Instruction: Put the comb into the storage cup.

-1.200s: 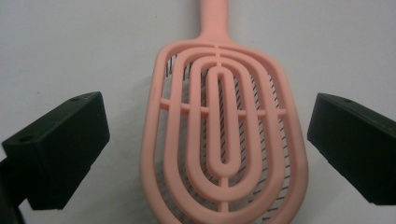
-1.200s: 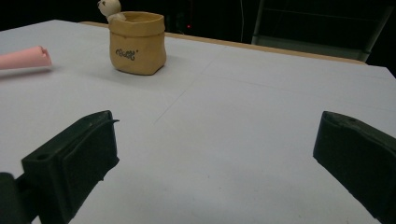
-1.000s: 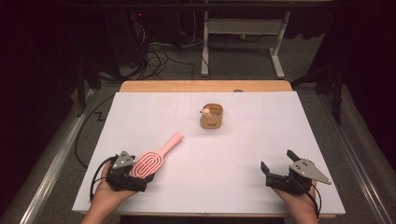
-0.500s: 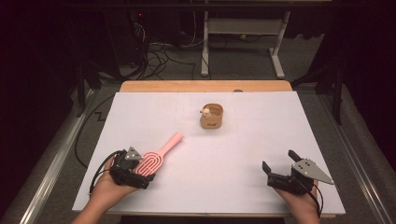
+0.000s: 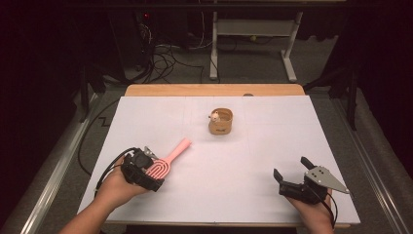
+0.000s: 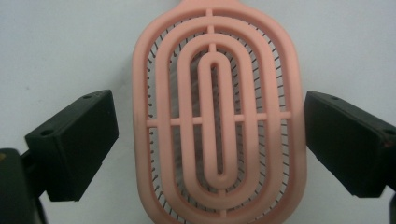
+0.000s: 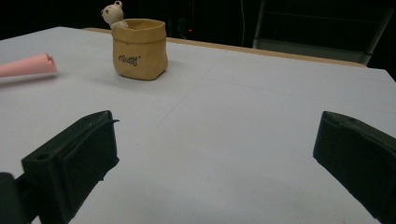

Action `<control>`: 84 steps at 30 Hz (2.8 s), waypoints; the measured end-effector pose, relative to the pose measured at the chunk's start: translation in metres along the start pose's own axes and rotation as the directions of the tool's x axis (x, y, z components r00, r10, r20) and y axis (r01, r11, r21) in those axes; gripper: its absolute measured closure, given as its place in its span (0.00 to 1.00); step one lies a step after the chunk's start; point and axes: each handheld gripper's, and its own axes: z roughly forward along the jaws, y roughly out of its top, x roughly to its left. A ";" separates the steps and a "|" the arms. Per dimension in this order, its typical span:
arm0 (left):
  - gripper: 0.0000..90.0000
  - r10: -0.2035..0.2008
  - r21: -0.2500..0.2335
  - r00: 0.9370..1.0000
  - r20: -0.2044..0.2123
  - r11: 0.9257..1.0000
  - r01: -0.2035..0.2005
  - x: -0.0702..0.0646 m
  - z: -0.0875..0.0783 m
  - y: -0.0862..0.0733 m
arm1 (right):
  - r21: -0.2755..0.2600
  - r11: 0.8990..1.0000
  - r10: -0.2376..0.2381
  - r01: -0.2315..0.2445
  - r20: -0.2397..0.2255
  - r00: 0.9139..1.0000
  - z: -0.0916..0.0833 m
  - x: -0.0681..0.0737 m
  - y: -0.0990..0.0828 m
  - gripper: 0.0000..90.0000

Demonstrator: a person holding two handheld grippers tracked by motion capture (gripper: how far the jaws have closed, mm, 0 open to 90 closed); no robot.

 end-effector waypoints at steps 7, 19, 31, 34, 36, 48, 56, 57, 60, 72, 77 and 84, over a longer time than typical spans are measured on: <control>0.08 0.002 0.065 1.000 0.011 0.998 -0.003 0.003 0.001 0.008 | -0.003 1.000 0.002 -0.002 0.001 1.000 -0.001 0.000 0.001 0.00; 0.19 -0.011 0.127 0.998 0.068 0.992 0.002 0.011 0.002 0.013 | -0.005 1.000 0.000 0.000 0.001 1.000 -0.002 -0.001 0.001 0.00; 0.21 0.007 0.163 0.996 0.094 0.986 -0.022 0.013 0.002 0.017 | -0.005 1.000 -0.001 0.001 0.002 1.000 -0.002 -0.001 0.001 0.00; 0.21 0.010 0.173 0.995 0.099 0.985 -0.027 0.013 0.002 0.018 | -0.005 1.000 0.000 0.000 0.002 1.000 -0.002 -0.001 0.001 0.00; 0.22 0.006 0.174 0.994 0.105 0.984 -0.025 0.014 0.003 0.018 | -0.005 1.000 0.000 0.000 0.003 1.000 -0.002 -0.001 0.001 0.00; 0.22 0.032 0.159 0.995 0.095 0.986 -0.047 0.012 0.000 0.018 | -0.003 1.000 0.002 -0.002 0.005 1.000 -0.002 -0.001 0.001 0.00; 0.22 0.017 0.188 0.995 0.098 0.982 -0.035 0.012 0.002 0.019 | 0.002 1.000 0.008 -0.008 0.001 1.000 -0.002 0.000 -0.001 0.00; 0.22 0.010 0.191 0.995 0.098 0.981 -0.028 0.013 0.002 0.019 | 0.003 1.000 0.008 -0.008 0.001 1.000 -0.002 0.000 -0.001 0.00; 0.22 0.006 0.192 0.994 0.112 0.981 -0.028 0.014 0.002 0.020 | 0.003 1.000 0.007 -0.007 0.001 1.000 -0.002 0.000 -0.001 0.00; 0.21 0.032 0.218 0.993 0.114 0.974 -0.056 0.012 0.009 0.024 | 0.004 1.000 0.007 -0.007 0.001 1.000 -0.002 0.000 -0.001 0.00; 0.21 0.036 0.229 0.994 0.107 0.972 -0.060 0.011 0.010 0.026 | -0.002 1.000 0.009 -0.009 0.005 1.000 -0.003 -0.001 0.000 0.00; 0.22 0.049 0.228 0.995 0.088 0.971 -0.068 0.011 0.008 0.028 | 0.001 1.000 0.006 -0.006 0.001 1.000 -0.002 0.000 -0.001 0.00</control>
